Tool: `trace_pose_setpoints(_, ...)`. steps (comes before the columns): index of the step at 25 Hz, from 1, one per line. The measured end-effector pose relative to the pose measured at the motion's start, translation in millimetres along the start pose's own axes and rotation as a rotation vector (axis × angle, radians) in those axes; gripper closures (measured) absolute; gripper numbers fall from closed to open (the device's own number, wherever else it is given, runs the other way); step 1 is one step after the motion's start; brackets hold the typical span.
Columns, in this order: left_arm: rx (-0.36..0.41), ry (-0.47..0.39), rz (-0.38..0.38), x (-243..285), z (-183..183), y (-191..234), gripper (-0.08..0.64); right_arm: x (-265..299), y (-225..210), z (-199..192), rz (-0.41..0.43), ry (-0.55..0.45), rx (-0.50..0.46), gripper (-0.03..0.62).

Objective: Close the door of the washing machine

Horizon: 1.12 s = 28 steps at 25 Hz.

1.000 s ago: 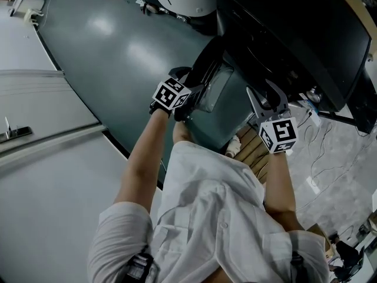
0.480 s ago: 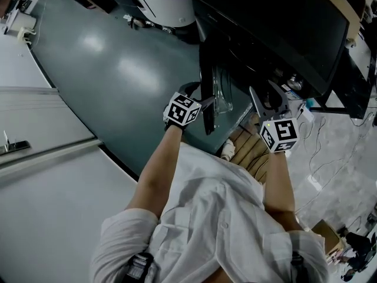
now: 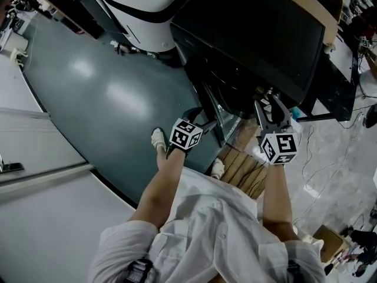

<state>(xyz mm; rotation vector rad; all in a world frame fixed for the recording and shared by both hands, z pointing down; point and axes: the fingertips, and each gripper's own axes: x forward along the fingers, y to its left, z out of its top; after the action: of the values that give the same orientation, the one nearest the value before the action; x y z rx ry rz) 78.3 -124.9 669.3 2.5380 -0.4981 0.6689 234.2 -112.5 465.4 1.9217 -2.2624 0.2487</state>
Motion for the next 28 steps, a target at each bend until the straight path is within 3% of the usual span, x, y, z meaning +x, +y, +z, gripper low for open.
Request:
trace_pose_setpoints(12,-0.004,-0.033,-0.064,61,36,-25,0.227,-17,-48,-1,-0.086,-0.017,0.050,0.400)
trace_pose_setpoints(23,0.005,-0.044,-0.081,117,72,-28,0.225,-3,-55,1,-0.072,-0.015,0.049,0.400)
trace_pose_setpoints(28,-0.018,-0.053,-0.037,126,76,-29,0.225,4,-57,3,-0.054,-0.011,0.041,0.400)
